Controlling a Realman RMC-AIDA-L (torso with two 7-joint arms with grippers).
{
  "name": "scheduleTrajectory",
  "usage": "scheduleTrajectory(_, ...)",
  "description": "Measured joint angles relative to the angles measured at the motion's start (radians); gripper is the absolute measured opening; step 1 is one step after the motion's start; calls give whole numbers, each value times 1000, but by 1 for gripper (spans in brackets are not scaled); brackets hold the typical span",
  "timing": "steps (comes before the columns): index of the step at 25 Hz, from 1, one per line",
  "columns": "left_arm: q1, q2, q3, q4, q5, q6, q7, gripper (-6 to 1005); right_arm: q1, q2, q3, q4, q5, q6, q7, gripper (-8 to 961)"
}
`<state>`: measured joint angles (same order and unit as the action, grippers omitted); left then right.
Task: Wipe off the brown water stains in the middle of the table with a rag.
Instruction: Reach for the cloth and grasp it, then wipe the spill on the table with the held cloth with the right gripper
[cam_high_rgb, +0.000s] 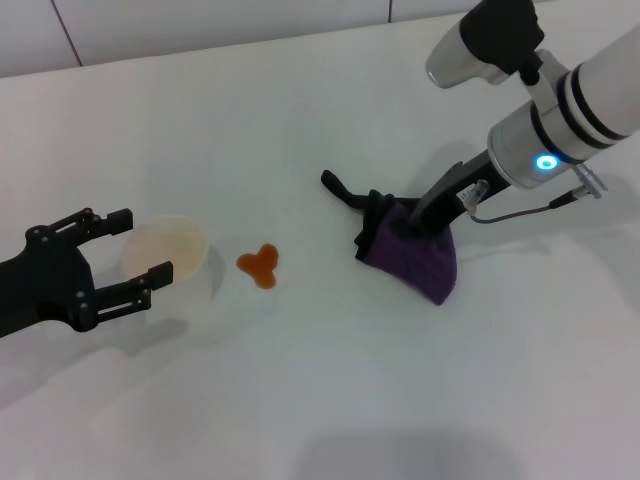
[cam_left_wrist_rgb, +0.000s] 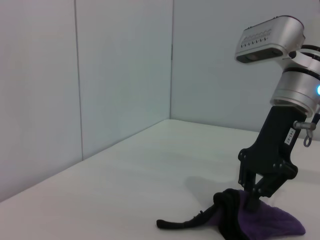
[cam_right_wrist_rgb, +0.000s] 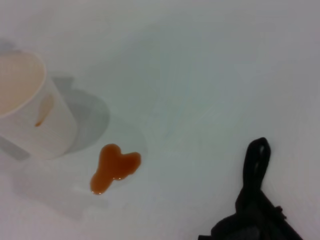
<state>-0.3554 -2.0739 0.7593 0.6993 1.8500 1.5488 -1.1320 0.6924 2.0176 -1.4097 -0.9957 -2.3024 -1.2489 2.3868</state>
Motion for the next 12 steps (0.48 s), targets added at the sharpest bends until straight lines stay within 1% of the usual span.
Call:
scheduleTrajectory(4,-1,0,3,0,0,4,0,818,9,2,-32,-10,1,5,-3,67)
scheduleTrajectory(8,-1,0,14,2,0,8,-4,818,12,3,-86,-46,1,8,-8,69)
scheduleTrajectory(12,-2,0,30,4,0,11,-5,818,29,5,-139,-50,19,18,-8,70)
